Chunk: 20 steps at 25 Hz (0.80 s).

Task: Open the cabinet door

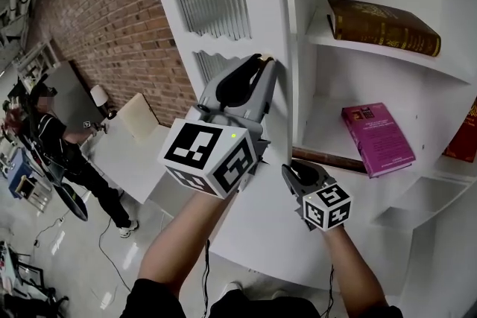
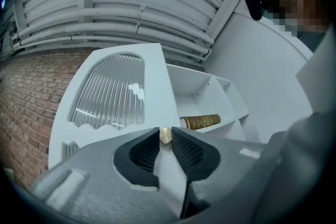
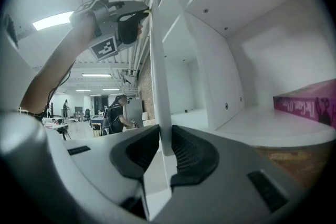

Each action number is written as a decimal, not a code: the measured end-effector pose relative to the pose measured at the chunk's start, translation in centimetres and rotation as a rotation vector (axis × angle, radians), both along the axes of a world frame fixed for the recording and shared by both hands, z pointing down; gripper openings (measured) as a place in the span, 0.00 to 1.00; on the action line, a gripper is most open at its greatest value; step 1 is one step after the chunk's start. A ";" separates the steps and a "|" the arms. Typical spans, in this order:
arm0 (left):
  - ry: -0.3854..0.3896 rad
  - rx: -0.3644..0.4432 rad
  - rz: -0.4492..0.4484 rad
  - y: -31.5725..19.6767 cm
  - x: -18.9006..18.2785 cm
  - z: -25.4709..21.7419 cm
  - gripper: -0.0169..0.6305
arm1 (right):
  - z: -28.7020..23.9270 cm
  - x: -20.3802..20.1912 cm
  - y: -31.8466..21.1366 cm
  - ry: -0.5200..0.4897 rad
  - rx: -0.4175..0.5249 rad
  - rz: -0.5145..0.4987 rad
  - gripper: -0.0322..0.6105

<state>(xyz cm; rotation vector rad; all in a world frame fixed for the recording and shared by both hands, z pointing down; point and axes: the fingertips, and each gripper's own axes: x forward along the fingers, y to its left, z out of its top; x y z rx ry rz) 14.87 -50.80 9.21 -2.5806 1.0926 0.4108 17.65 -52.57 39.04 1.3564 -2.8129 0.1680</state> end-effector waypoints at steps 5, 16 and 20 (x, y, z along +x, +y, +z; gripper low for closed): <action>0.002 -0.011 0.014 0.6 -0.7 0.1 0.15 | 0.1 -0.7 0.6 -0.001 0.000 0.005 0.16; -0.004 -0.024 0.115 2.4 -2.8 0.1 0.15 | 0.1 -2.8 2.7 0.003 -0.017 0.097 0.16; -0.001 -0.023 0.176 3.1 -3.6 0.0 0.15 | 0.1 -3.5 3.6 0.013 -0.022 0.141 0.16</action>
